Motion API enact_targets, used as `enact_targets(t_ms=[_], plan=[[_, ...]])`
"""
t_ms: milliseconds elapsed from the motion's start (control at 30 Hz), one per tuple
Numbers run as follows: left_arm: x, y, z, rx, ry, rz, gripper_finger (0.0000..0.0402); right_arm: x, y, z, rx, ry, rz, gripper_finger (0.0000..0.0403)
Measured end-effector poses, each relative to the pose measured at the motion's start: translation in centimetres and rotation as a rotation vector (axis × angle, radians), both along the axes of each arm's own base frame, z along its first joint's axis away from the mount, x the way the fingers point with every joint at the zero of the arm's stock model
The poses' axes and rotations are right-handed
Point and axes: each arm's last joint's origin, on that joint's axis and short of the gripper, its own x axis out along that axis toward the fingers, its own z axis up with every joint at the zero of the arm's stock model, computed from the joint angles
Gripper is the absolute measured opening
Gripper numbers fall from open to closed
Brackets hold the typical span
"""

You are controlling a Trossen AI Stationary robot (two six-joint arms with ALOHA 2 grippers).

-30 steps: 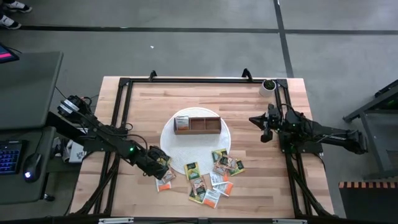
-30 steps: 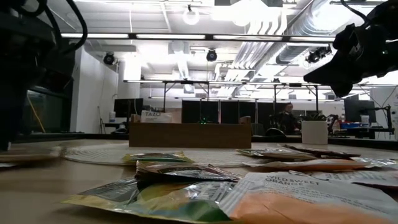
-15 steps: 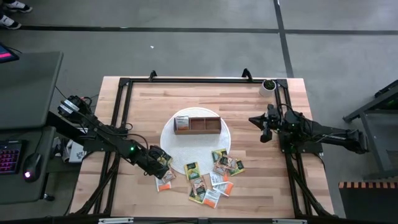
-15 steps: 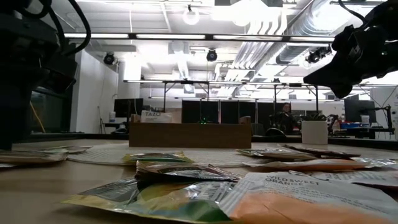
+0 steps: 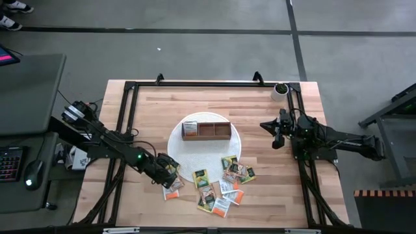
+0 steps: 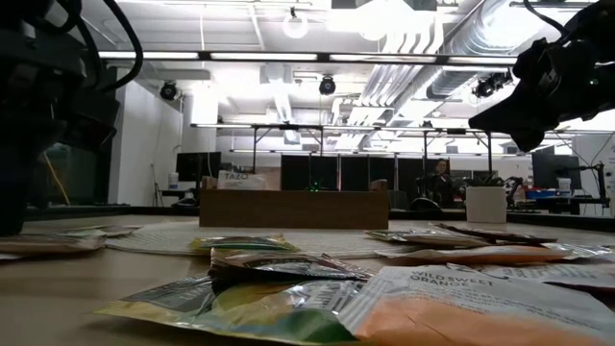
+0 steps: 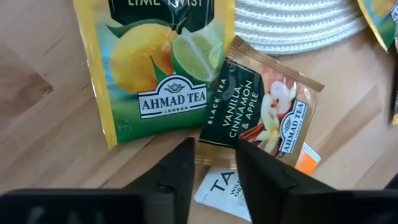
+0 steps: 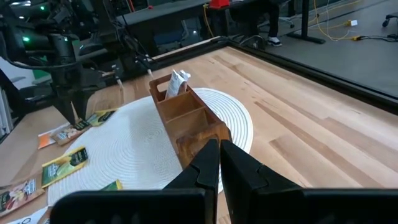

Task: Pick & Place Tea
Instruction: Put the brown tea bag into the middle section of the wooden organizer

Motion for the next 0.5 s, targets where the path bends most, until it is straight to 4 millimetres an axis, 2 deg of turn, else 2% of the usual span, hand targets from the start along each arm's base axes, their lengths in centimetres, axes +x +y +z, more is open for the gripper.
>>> enact_targets(t_ms=[200,500], plan=[[-0.07,0.06,-0.12,0.025,0.000,-0.039,0.0014,0.00,0.00,0.00,0.000,0.000,0.000,0.0012],[0.03,-0.09,0.22,0.004,-0.027,-0.073,0.0001,0.00,0.00,0.00,0.000,0.000,0.000,0.0012]])
